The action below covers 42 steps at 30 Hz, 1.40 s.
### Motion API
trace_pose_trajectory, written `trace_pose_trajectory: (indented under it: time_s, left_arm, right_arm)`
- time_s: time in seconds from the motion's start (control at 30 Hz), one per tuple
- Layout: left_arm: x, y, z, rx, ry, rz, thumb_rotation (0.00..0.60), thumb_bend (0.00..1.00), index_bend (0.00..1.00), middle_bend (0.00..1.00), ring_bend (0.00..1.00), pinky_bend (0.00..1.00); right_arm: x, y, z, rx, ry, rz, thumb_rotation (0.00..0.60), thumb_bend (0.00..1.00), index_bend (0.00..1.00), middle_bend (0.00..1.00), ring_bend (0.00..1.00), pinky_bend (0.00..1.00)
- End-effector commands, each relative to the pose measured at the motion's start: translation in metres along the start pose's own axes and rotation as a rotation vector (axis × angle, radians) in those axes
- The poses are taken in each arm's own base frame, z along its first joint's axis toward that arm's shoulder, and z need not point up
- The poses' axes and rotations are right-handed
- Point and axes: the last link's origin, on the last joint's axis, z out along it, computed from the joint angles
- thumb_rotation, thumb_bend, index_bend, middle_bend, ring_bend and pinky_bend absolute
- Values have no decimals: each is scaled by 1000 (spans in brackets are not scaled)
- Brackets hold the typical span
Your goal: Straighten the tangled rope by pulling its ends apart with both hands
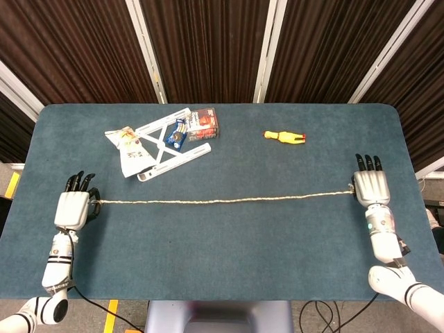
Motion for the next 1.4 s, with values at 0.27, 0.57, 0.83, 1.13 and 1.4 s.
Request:
trace_pose_trajectory:
  time_s: [0.27, 0.57, 0.83, 1.13, 1.4]
  left_arm:
    - [-12, 2, 0, -12, -40, -13, 600, 588, 682, 137, 0, 103]
    - [-24, 7, 6, -21, -66, -9, 600, 587, 678, 138, 0, 103]
    - [-34, 10, 6, -31, -110, 10, 600, 581, 422, 118, 0, 103]
    - [-37, 15, 6, -41, -132, 20, 600, 539, 156, 91, 0, 105]
    - [-28, 6, 3, -22, -156, 11, 599, 432, 0, 0, 0, 106]
  right_arm:
    - [-18, 15, 7, -44, -56, 12, 600, 693, 841, 149, 0, 0]
    - [-33, 16, 8, -50, -81, -2, 600, 693, 841, 149, 0, 0]
    - [-38, 11, 10, -37, -93, -12, 600, 693, 709, 149, 0, 0]
    - [-45, 8, 11, -34, -130, -51, 600, 693, 258, 45, 0, 0]
    - [-39, 17, 8, -51, -145, -104, 600, 373, 0, 0, 0, 0]
